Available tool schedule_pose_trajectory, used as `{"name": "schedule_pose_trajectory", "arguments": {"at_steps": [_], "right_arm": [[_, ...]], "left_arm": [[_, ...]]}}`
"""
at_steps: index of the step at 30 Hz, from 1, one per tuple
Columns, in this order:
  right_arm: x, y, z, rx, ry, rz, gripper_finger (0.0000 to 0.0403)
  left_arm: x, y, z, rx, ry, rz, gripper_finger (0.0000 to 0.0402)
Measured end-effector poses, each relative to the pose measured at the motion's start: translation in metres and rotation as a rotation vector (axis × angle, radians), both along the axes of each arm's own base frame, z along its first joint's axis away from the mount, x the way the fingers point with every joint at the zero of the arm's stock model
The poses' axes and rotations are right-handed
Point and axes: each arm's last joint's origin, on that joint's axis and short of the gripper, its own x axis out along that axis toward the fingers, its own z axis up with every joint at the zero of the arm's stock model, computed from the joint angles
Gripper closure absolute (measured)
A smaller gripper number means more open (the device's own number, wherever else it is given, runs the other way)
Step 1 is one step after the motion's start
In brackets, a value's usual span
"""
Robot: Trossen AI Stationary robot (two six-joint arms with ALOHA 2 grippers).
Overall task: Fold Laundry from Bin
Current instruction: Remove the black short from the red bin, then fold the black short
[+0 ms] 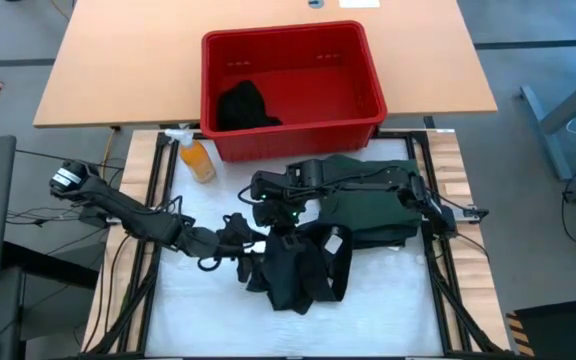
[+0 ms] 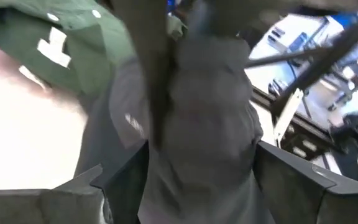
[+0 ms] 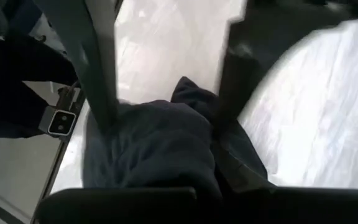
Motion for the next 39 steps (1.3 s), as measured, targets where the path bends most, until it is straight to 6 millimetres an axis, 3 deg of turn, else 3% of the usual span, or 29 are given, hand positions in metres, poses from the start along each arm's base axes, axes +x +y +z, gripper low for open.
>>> {"name": "schedule_pose_trajectory", "arguments": {"at_steps": [5,12,16,22,32,35,39], "right_arm": [[0.001,0.007,0.002,0.035,-0.019,0.023,0.0375],[-0.004,0.016,0.022,0.077,-0.108,0.025,0.0374],[-0.01,0.015,0.023,0.086,-0.055,0.007,0.0364],[-0.018,0.011,0.022,0.07,0.016,-0.015,0.0333],[-0.049,-0.013,0.042,-0.004,0.119,-0.132,0.0314],[-0.071,-0.011,0.059,-0.005,0.135,-0.129,0.0314],[-0.099,0.006,0.086,-0.031,0.062,-0.088,0.0314]], "left_arm": [[0.004,0.009,-0.001,-0.026,0.008,-0.032,0.0134],[0.014,0.005,-0.011,-0.012,0.043,-0.166,0.0148],[0.014,0.004,-0.012,0.013,0.052,-0.198,0.0217],[0.012,0.009,-0.009,0.037,0.054,-0.251,0.0381],[0.005,0.023,-0.004,0.046,0.092,-0.241,0.0396],[-0.006,0.029,0.006,0.049,0.093,-0.223,0.0396],[-0.03,0.039,0.031,0.076,0.025,-0.139,0.0397]]}}
